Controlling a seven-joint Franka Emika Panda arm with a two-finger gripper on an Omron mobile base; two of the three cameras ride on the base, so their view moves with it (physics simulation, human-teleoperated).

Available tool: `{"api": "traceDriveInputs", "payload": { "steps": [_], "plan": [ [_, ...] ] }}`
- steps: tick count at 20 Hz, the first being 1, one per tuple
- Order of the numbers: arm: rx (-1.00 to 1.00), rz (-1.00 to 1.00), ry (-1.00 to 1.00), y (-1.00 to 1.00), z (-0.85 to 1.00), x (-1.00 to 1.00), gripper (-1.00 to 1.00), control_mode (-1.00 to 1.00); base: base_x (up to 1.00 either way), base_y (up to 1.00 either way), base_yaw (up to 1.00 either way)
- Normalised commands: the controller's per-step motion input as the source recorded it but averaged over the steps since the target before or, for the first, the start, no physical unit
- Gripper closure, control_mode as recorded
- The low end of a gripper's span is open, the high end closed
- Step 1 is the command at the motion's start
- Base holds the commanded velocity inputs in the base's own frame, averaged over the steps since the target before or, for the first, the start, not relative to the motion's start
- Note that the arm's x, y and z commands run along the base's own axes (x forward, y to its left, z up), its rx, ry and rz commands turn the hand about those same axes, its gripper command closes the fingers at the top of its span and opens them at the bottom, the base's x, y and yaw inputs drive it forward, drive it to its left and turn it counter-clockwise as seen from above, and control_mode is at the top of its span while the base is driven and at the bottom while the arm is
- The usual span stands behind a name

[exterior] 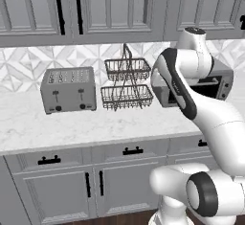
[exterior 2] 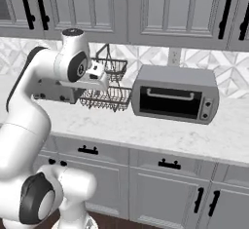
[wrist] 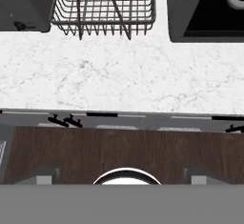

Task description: Take a straw from the drawer in front and place it inside the glass cup on the dining counter.

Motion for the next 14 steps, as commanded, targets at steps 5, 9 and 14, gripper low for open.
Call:
{"api": "traceDriveInputs", "payload": {
  "steps": [5, 9, 14],
  "plan": [
    [0.0, 0.0, 0.0, 0.0, 0.0, 0.0, -1.0, 1.0, 0.11, -0.79, 0.52],
    [0.0, 0.0, 0.0, 0.0, 0.0, 0.0, -1.0, 1.0, 0.03, -0.58, 0.71],
    [0.0, 0.0, 0.0, 0.0, 0.0, 0.0, -1.0, 1.0, 0.0, -0.66, 0.71]
  ]
}}
